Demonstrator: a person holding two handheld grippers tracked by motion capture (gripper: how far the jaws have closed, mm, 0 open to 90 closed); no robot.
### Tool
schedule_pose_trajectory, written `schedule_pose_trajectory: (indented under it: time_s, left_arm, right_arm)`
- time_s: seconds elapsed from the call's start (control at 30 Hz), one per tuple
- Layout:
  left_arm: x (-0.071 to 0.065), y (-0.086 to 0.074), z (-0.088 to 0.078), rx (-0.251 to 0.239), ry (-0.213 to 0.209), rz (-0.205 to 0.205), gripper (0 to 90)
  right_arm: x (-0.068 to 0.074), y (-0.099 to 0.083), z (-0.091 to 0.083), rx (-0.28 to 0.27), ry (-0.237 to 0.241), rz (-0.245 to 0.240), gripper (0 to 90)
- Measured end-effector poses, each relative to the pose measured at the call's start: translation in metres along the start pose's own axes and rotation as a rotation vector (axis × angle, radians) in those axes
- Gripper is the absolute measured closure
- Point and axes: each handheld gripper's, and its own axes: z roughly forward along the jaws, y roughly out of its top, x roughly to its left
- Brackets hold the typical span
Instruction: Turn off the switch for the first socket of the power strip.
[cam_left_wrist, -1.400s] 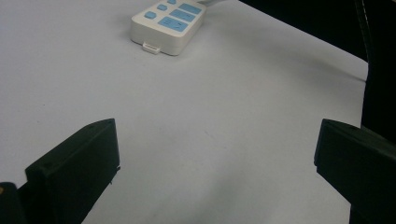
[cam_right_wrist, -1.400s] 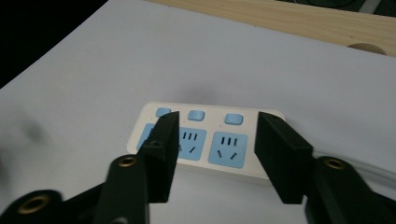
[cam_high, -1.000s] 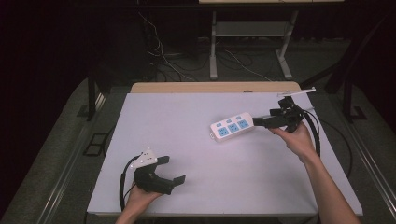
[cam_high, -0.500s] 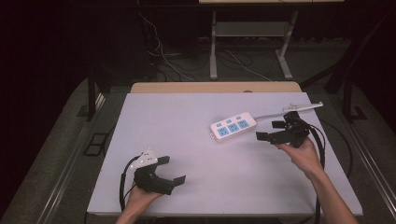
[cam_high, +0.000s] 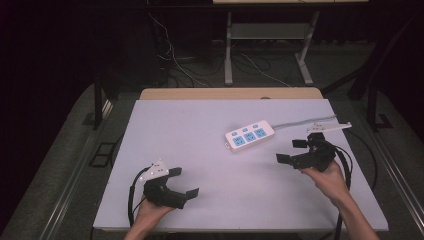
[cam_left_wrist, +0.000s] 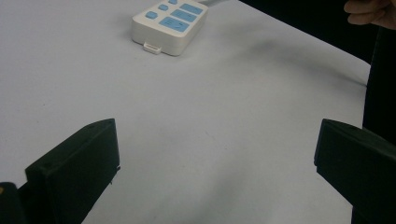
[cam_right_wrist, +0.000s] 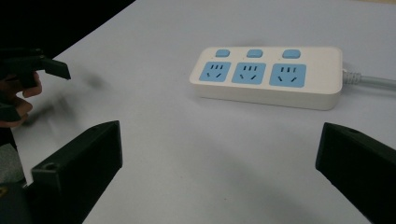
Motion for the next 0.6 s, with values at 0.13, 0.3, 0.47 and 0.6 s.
schedule_pose_trajectory:
  time_s: [0.13, 0.3, 0.47, 0.6]
  left_arm:
    - [0.000, 0.000, 0.000, 0.001, 0.001, -0.001, 0.0]
    - [0.000, 0.000, 0.000, 0.000, 0.002, -0.003, 0.0]
    - [0.000, 0.000, 0.000, 0.001, 0.003, -0.002, 0.0]
    - [0.000, 0.000, 0.000, 0.002, 0.004, -0.001, 0.0]
  right_arm:
    - [0.003, -0.009, -0.003, -0.001, 0.005, -0.004, 0.3]
    - [0.004, -0.022, -0.007, -0.005, 0.009, 0.004, 0.3]
    - [0.004, -0.036, -0.010, -0.008, 0.009, 0.015, 0.3]
    - [0.005, -0.045, -0.011, -0.015, 0.014, 0.022, 0.3]
